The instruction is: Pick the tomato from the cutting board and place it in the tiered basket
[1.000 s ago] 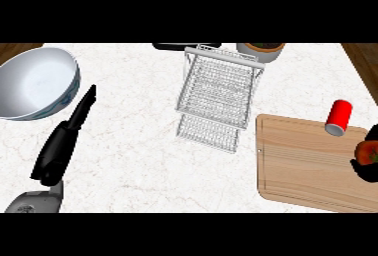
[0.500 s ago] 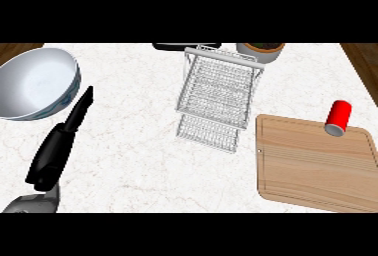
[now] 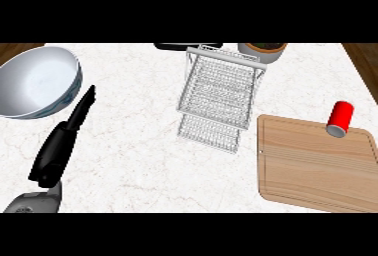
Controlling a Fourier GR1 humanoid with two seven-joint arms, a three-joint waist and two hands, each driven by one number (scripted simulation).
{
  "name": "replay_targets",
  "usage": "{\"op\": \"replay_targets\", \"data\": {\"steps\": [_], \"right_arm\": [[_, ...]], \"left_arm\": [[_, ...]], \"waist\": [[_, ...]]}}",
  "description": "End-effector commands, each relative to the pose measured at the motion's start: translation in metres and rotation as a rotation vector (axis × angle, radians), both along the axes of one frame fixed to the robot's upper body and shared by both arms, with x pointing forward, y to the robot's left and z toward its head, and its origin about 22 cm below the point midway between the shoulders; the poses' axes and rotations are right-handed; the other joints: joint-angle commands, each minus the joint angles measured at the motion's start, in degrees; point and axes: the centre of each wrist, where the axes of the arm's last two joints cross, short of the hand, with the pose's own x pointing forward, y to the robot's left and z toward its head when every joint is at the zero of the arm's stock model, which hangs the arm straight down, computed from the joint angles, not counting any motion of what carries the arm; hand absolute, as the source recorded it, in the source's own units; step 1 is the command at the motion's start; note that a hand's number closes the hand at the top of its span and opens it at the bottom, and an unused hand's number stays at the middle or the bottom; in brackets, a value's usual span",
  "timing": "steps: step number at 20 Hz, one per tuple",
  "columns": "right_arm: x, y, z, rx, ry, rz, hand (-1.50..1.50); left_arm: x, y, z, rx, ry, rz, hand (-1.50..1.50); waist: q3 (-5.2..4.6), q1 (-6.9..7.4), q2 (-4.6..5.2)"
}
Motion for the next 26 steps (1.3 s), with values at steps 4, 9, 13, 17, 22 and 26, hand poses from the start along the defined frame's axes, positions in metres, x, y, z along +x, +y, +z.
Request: {"op": "replay_targets", "data": {"steps": [4,9,13,17,22,26], "right_arm": [[0.018,0.063,0.060,0.043,-0.010,0.041,1.50],[0.054,0.109,0.060,0.086,0.027,0.043,1.50],[0.079,0.145,0.094,0.101,0.056,0.044,1.50],[0.109,0.179,0.056,0.134,0.115,0.070,1.50],[0.129,0.220,0.034,0.139,0.135,0.086,1.50],[0.156,0.241,0.011,0.141,0.191,0.091,1.50]], "left_arm": [[0.003,-0.019,0.017,-0.009,-0.004,-0.015,0.00],[0.006,-0.002,0.007,-0.009,-0.003,-0.026,0.00],[0.000,-0.019,-0.008,0.002,0.007,-0.019,0.00],[0.000,-0.019,0.000,-0.008,-0.005,-0.030,0.00],[-0.001,0.007,0.009,0.004,0.008,-0.017,0.00],[0.012,-0.017,-0.002,0.002,0.003,-0.026,0.00]], "waist": [[-0.02,0.70,0.03],[-0.01,0.89,0.20],[-0.04,1.55,0.30],[0.01,1.44,0.36],[0.03,1.06,0.28],[0.02,0.99,0.48]]}}
